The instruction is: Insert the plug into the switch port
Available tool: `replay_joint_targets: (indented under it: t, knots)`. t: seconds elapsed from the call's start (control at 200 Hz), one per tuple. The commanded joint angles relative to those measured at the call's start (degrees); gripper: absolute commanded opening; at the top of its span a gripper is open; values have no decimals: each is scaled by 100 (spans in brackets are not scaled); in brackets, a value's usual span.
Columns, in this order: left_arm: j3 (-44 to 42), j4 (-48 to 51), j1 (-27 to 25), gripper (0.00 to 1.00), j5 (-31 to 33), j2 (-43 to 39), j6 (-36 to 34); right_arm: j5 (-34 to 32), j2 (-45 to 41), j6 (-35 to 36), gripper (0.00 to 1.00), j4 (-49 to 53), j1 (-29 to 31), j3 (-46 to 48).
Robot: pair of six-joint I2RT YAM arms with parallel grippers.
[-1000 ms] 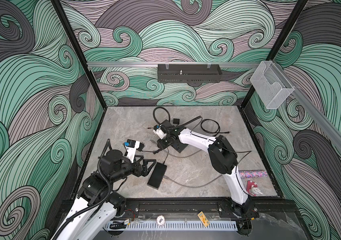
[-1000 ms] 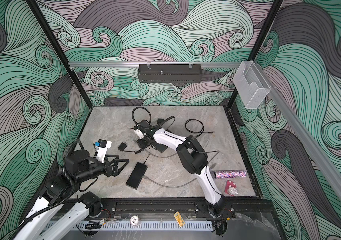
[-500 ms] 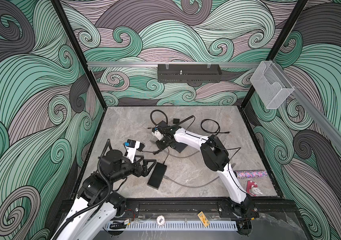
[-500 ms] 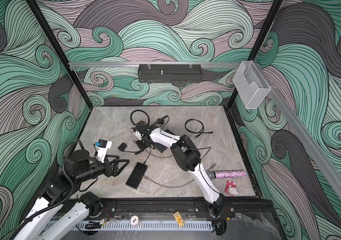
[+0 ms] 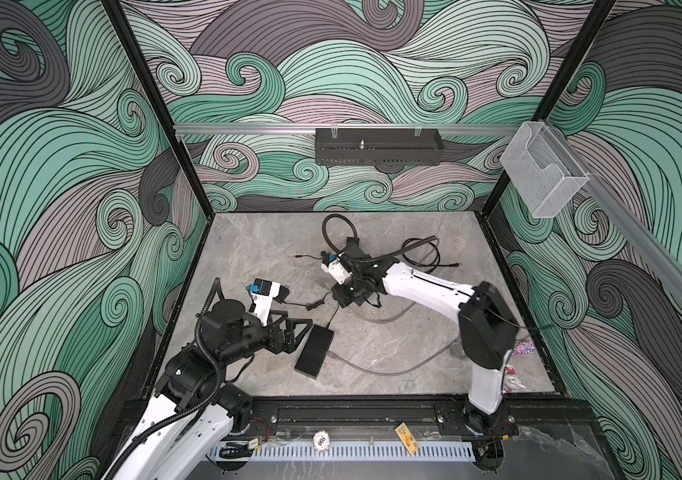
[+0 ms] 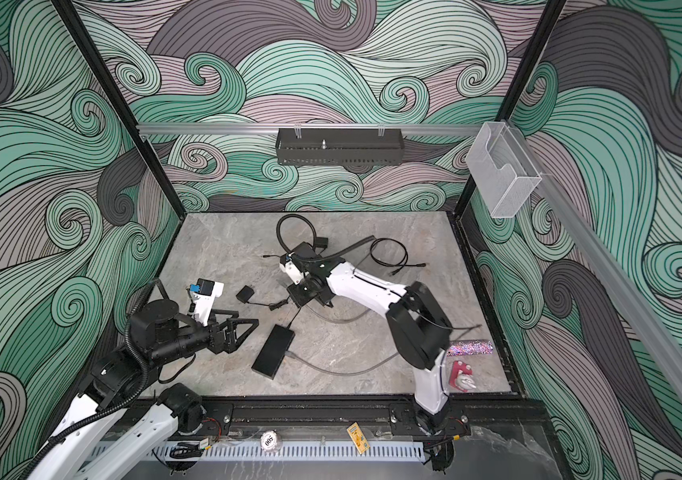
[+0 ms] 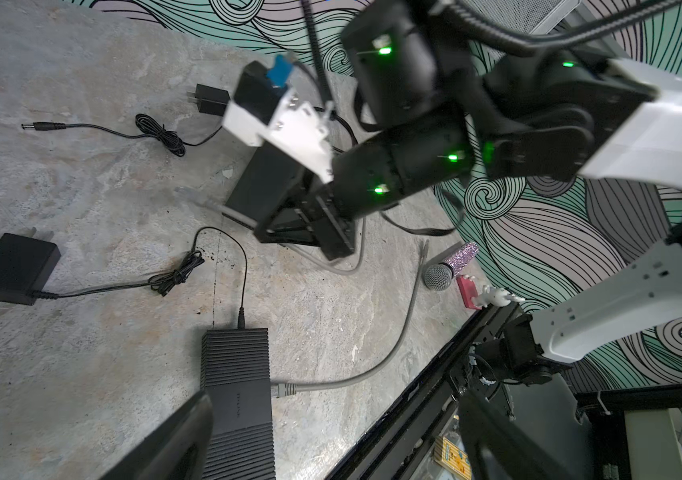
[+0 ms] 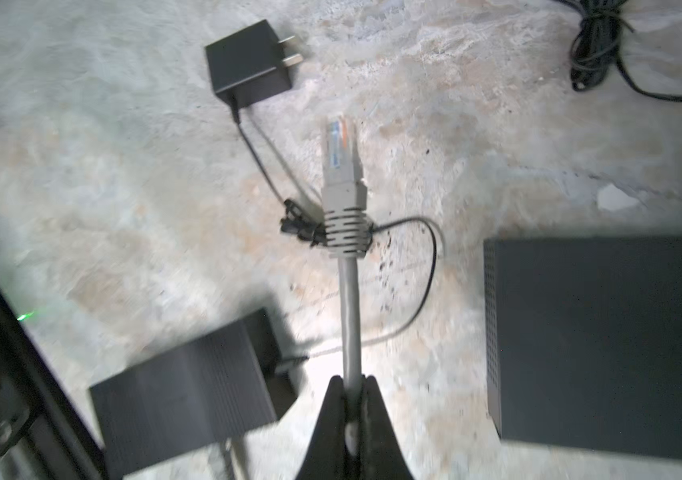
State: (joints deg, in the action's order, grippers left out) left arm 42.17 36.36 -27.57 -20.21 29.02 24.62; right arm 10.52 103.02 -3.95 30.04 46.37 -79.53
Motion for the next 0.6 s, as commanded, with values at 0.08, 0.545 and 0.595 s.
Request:
replay_joint_targets:
  t: [0.08,0.545,0.595]
  knots:
    - [-202,-337,-38,92,-294,-67,618,-115,-2112,-98,3,-415,68,1941]
    - [-1478,-2085,-38,87,-1025,644,2126,-268,-5411,-110,1,-1447,915,4617]
    - [-1438,-2112,-40,86,-1051,733,1998,-125,-5504,-42,1,-1467,943,4683]
